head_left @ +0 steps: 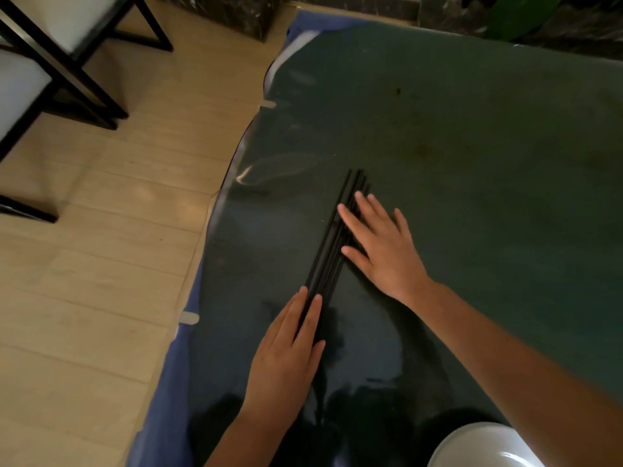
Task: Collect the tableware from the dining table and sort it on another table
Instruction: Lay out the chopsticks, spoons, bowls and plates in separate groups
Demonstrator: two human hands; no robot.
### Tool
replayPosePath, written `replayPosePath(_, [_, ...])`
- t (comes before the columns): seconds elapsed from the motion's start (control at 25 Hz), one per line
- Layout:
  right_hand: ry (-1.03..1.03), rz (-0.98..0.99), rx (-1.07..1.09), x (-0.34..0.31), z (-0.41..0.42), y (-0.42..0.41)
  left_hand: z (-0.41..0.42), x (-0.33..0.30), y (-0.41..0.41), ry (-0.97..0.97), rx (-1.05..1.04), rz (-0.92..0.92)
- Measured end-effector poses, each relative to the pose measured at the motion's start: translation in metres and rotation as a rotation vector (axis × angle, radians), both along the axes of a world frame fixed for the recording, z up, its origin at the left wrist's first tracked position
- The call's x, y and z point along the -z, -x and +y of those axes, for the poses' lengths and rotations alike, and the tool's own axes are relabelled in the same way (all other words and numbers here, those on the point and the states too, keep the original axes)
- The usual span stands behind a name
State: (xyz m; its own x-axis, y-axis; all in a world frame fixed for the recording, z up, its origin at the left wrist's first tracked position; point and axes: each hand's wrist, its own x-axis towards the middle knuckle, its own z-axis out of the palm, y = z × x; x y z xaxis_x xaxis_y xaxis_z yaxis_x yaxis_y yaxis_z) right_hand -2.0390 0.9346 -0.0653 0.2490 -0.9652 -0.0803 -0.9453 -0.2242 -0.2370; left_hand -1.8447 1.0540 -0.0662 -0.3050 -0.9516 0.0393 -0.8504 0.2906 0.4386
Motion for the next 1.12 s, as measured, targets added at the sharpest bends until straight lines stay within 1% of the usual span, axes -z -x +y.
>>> replayPosePath(0.08, [-0.023, 0.073, -0.079, 0.007, -0.002, -0.003, 0.000, 0.000, 0.001, 0.018, 0.017, 0.036])
replayPosePath(0.16, [-0.025, 0.112, -0.115, 0.010, -0.009, -0.006, 0.000, 0.001, 0.002, 0.048, 0.040, 0.020])
replayPosePath(0.36, [-0.025, 0.101, -0.094, 0.014, -0.008, -0.001, 0.002, 0.000, 0.005, 0.032, 0.088, -0.103])
replayPosePath(0.44, [-0.012, 0.111, -0.088, 0.015, -0.006, 0.001, 0.002, 0.000, 0.006, 0.053, 0.100, -0.133])
replayPosePath(0.6, [-0.004, 0.140, -0.121, 0.012, -0.010, 0.001, 0.004, 0.002, 0.004, 0.071, 0.069, -0.108])
replayPosePath(0.84, [-0.008, 0.146, -0.209, 0.011, -0.019, 0.002, 0.007, 0.005, 0.002, 0.047, 0.089, -0.082])
replayPosePath(0.96, [0.010, 0.143, -0.210, 0.011, -0.017, 0.002, 0.007, 0.005, 0.001, 0.109, 0.143, -0.076])
replayPosePath(1.12, [0.014, 0.153, -0.235, 0.006, -0.019, 0.001, -0.003, 0.003, -0.002, 0.202, 0.201, -0.114])
